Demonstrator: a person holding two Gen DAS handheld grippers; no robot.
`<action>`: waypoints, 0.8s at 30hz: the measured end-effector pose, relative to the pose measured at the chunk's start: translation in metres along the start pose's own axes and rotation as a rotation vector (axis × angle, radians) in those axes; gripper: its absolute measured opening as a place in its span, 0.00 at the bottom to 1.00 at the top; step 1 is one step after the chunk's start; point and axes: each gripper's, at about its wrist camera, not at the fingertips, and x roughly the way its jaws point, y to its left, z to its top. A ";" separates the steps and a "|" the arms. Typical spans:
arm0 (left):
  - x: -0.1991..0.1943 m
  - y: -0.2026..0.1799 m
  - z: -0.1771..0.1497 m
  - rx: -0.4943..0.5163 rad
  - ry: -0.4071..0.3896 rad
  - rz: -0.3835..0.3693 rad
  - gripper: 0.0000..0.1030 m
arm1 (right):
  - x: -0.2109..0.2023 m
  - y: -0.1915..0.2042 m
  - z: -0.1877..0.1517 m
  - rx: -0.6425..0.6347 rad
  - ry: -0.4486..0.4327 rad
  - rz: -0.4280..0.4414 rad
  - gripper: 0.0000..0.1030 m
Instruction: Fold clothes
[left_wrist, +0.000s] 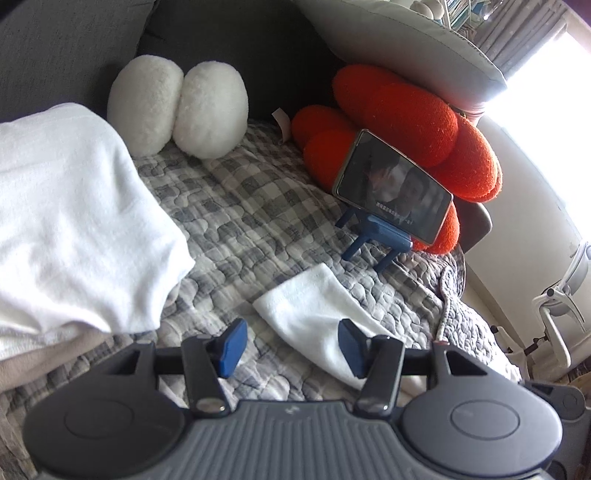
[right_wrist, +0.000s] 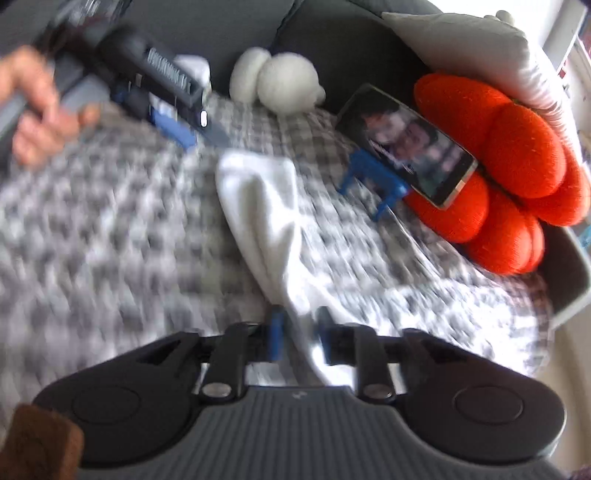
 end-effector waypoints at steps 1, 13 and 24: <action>-0.001 0.000 0.000 0.002 -0.001 0.001 0.54 | 0.005 -0.003 0.006 0.028 -0.002 0.020 0.46; -0.030 0.014 0.008 -0.015 -0.022 -0.008 0.54 | 0.017 0.022 0.039 0.064 -0.059 0.058 0.09; -0.060 0.022 0.002 -0.059 -0.023 -0.070 0.65 | -0.013 0.080 0.010 -0.265 -0.016 0.099 0.10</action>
